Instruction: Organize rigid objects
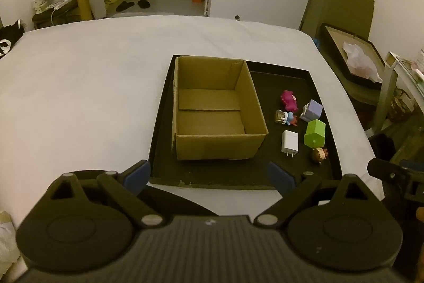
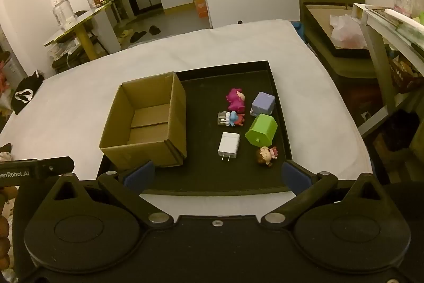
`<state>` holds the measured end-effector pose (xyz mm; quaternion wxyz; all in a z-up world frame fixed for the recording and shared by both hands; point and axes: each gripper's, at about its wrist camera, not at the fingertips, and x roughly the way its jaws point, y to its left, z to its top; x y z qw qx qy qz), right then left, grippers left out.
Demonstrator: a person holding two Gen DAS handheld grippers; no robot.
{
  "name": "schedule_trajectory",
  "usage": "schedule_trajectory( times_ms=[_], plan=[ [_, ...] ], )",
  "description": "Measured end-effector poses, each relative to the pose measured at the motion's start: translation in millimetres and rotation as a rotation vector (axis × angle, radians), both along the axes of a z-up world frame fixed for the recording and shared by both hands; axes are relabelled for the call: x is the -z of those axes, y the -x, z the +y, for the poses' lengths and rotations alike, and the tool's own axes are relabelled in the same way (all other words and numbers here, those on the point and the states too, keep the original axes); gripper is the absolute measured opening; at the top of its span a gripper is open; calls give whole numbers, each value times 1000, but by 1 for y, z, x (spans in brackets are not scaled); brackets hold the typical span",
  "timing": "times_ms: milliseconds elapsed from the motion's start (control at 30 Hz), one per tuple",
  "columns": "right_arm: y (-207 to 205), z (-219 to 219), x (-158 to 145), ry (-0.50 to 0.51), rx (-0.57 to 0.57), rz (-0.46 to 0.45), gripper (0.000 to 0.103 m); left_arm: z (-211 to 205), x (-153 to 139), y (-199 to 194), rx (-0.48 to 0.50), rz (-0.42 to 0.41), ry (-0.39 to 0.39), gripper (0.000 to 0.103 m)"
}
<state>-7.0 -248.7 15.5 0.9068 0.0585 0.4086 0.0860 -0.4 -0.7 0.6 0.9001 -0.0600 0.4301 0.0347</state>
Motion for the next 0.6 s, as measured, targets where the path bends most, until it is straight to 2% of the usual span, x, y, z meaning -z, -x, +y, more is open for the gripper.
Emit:
schedule_trajectory(
  times_ms=[333,600],
  plan=[
    [4,4,-5,8,5,-3,103,-14,1,2,28,-5,-17,95],
    [6,-2,-9,5,9,-10,103,-8,-9,6,41,-8,-16,95]
  ],
)
